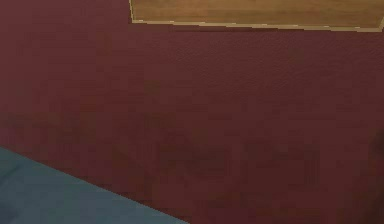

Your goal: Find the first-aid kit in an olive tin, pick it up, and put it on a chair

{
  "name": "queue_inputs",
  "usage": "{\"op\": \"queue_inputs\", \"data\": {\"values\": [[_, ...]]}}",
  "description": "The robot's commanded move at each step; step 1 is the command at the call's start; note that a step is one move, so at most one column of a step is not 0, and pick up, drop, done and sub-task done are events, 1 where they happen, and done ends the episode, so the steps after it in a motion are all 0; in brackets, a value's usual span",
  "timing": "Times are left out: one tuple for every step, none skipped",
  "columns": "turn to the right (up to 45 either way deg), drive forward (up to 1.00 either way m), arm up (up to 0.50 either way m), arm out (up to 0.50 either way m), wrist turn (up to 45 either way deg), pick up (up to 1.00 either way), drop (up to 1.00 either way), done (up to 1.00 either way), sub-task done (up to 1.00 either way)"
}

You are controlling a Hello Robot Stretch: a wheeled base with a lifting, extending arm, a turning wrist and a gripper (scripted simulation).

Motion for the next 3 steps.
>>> {"op": "queue_inputs", "data": {"values": [[0.0,0.00,0.10,0.00,0.0,0.00,0.00,0.00,0.00],[0.0,0.00,0.00,0.42,0.0,0.00,0.00,0.00,0.00],[0.0,0.00,0.00,0.00,45.0,0.00,0.00,0.00,0.00]]}}
